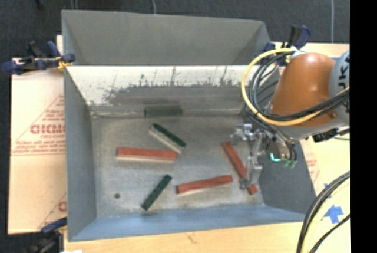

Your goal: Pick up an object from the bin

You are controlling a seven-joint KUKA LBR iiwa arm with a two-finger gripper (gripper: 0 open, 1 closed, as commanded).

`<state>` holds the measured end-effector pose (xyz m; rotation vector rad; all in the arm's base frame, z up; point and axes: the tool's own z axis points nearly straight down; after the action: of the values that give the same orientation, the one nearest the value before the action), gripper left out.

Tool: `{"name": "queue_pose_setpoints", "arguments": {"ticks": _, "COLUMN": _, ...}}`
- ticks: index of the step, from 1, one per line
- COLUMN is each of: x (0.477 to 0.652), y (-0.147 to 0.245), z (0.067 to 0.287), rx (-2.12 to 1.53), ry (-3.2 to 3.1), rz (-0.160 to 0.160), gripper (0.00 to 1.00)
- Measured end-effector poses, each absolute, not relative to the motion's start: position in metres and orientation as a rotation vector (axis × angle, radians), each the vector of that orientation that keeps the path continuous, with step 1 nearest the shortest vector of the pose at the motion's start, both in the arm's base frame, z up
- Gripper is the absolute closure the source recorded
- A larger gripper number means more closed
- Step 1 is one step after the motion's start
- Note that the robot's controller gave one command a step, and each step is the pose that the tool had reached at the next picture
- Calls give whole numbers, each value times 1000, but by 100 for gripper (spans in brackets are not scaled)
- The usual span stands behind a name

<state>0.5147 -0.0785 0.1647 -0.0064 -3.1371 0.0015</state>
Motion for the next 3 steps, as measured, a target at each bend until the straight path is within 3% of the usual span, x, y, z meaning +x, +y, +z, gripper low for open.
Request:
{"name": "queue_pose_setpoints", "arguments": {"ticks": 2, "x": 517, "y": -78, "z": 164, "rx": 9, "ry": -3152, "rz": 5, "gripper": 0}}
{"name": "queue_pose_setpoints", "arguments": {"ticks": 3, "x": 507, "y": -88, "z": 126, "rx": -23, "ry": -3139, "rz": -2, "gripper": 0}}
